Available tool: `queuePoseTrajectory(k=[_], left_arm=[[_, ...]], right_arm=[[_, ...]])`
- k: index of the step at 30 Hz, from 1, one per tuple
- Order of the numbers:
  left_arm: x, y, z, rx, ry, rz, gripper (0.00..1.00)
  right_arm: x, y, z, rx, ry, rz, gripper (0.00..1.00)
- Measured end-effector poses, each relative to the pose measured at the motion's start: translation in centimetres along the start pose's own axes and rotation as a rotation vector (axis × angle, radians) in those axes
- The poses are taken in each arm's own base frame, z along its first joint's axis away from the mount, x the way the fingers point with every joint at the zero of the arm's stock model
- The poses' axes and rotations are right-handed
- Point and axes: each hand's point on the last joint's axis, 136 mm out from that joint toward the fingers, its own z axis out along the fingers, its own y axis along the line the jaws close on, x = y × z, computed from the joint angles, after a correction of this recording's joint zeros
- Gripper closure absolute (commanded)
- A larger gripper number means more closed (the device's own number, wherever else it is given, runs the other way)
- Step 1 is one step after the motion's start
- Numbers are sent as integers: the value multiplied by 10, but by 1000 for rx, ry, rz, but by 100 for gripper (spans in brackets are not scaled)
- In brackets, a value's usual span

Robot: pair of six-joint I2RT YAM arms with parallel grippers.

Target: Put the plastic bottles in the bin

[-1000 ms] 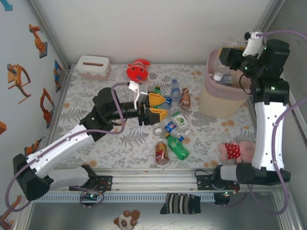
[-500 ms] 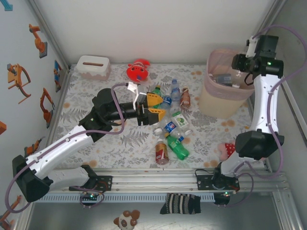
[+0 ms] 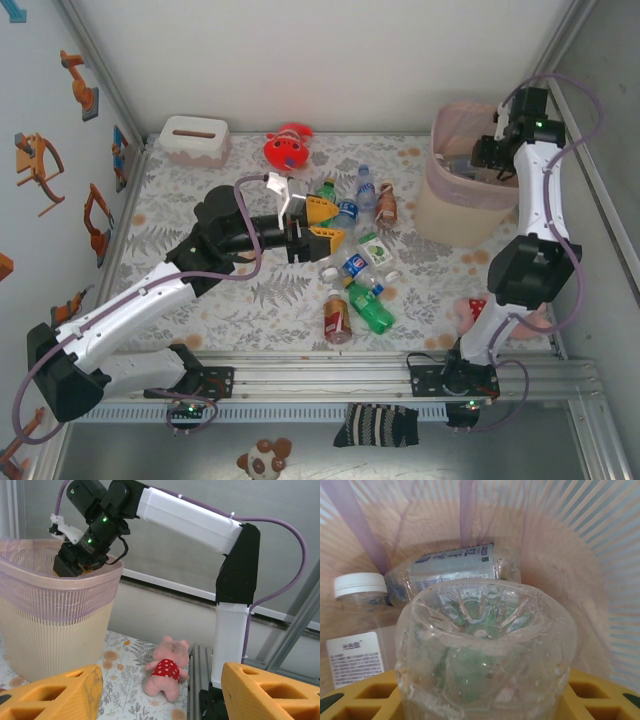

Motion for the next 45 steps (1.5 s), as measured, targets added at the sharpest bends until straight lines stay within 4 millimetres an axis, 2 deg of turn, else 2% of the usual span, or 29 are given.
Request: queuePoseTrajectory(k=[7,10,14,19,22,29,33,39,45], left_arm=[[2,1,0,-4,3,-6,37],[2,3,0,-14,2,-6,37],[5,5,0,-24,6,-15,36],[10,8,0,-34,16,-28,36],[12,12,0,-54,20,-34,36],[23,24,0,-123,57,-65,36],[31,35,1,-175,85,-88,36],[37,69,3,-340,154,-132,36],[58,118,-2,-519,244,-225,37]], right_arm=[[18,0,43,-14,110,11,43],[23,-1,54,-14,136,17,38],[24,-1,53,-13,141,28,30],[26,0,48,-19,147,30,26],[22,2,35,-25,119,32,22],[4,5,-26,-35,-11,27,19],[-2,5,-51,-34,-66,24,19],[-5,10,-79,-55,-123,21,19],[-8,17,-116,-87,-207,32,19]])
